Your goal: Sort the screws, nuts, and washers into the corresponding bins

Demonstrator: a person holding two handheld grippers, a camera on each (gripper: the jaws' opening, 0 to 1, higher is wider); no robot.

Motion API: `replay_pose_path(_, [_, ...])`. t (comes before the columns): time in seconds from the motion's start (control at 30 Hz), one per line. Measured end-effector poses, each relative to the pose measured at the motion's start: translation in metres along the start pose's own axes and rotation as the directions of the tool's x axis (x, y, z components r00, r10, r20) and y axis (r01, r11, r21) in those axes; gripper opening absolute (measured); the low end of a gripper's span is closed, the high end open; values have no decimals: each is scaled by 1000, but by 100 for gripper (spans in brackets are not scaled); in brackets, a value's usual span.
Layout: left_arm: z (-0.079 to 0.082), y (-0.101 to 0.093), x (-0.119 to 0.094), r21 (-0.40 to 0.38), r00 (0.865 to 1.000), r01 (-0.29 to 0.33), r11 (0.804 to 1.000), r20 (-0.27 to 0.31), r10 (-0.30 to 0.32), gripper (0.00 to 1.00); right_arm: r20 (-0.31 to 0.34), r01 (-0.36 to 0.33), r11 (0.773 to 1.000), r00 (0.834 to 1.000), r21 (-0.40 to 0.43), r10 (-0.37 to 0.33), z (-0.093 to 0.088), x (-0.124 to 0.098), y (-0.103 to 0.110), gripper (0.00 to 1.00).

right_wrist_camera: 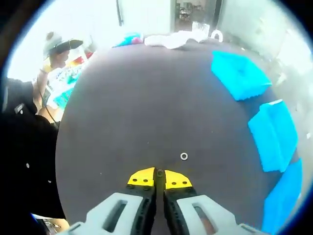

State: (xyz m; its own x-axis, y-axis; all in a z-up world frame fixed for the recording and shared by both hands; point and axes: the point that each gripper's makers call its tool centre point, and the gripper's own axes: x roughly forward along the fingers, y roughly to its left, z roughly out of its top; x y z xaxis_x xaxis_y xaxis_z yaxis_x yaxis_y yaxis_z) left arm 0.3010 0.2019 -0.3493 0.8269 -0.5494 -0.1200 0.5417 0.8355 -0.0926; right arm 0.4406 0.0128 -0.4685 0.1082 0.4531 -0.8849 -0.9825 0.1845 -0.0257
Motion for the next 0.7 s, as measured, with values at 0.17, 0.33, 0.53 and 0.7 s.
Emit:
replay_pose_path(0.17, [2,0,0,5,1000,-1,1000,4,1,48,8,0,1000,1000,6,0,0,-3,2,1])
replay_pose_path(0.33, [4,-1,1,10,1000,3,1000,1,-3,48,66,16,1000,998,21,-17,1,-13,4,1])
replay_pose_path(0.53, [8,-3,3,10,1000,11,1000,8,-11,48,195,37,997,980,62,-49,3,-28,9,1])
replay_pose_path(0.7, [10,-6,5,14,1000,18,1000,11,-18,48,317,99,989,939,110,-130,5,-45,9,2])
